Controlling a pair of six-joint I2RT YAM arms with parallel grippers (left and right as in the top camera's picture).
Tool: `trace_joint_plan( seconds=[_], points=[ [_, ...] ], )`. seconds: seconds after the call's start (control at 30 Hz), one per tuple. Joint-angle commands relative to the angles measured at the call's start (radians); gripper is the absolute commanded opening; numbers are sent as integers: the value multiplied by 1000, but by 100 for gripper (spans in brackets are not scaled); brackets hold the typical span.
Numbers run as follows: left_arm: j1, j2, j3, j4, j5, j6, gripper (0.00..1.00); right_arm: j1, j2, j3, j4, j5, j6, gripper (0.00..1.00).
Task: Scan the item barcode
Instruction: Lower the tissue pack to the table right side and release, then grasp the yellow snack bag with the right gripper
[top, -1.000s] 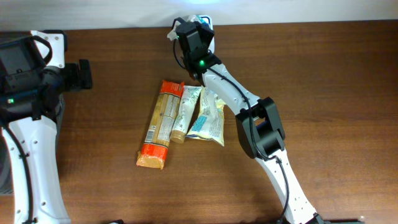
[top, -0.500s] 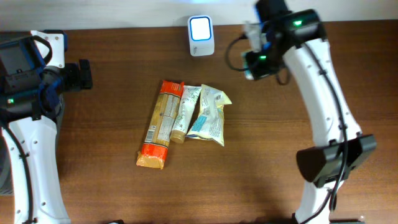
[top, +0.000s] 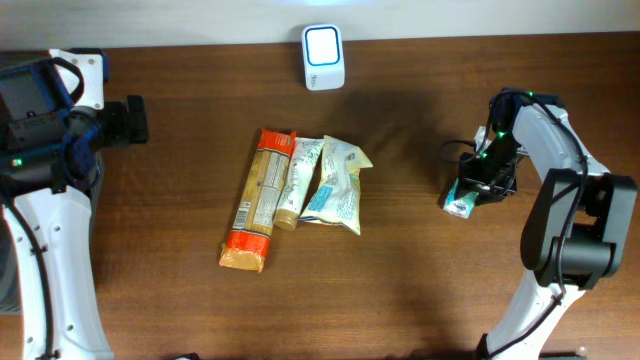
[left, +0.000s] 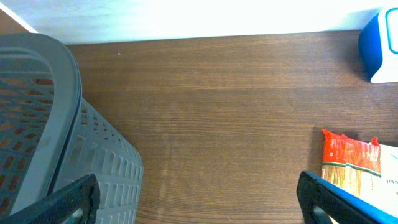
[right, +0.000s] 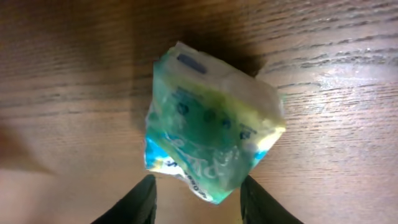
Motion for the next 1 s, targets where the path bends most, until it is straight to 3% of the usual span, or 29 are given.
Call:
trace_joint_plan(
  seconds=[0.0,0.03,0.07,0.17,0.3,0.33,0.4,0.43,0.6,0.63,0.67,0.77,0.87,0.9,0.97],
  points=[
    [0,0,2,2,8,16,99,2,-15,44,-11,-232,-76,44],
    [0,0,2,2,8,16,99,20,-15,69,-9,-439,-177,45],
    [0,0,2,2,8,16,99,52,-15,71,3,-470,-184,46],
    [0,0,2,2,7,16,99,128,-15,71,45,-317,-85,47],
    [0,0,3,2,8,16,99,259,-15,71,88,-414,-86,49],
    [0,0,2,2,8,16,99,305,-15,71,93,-414,-86,53],
    [0,0,2,2,8,16,99,406,-15,71,115,-417,-70,90],
    [0,0,2,2,8,16,99,463,-15,68,150,-416,-35,99],
    [0,0,3,2,8,16,99,587,-15,-31,328,-291,217,99],
    [0,0,2,2,8,16,99,605,-15,-87,385,-291,249,79],
    [0,0,2,2,8,16,99,609,-15,-117,411,-291,256,45],
    [0,0,2,2,8,16,99,592,-15,-119,409,-266,253,4],
    [0,0,2,2,8,16,99,548,-15,-53,290,-239,20,4],
    [0,0,3,2,8,16,99,531,-15,46,152,-100,-162,4],
    [0,0,2,2,8,16,99,532,-15,136,70,122,-402,4]
  ],
)
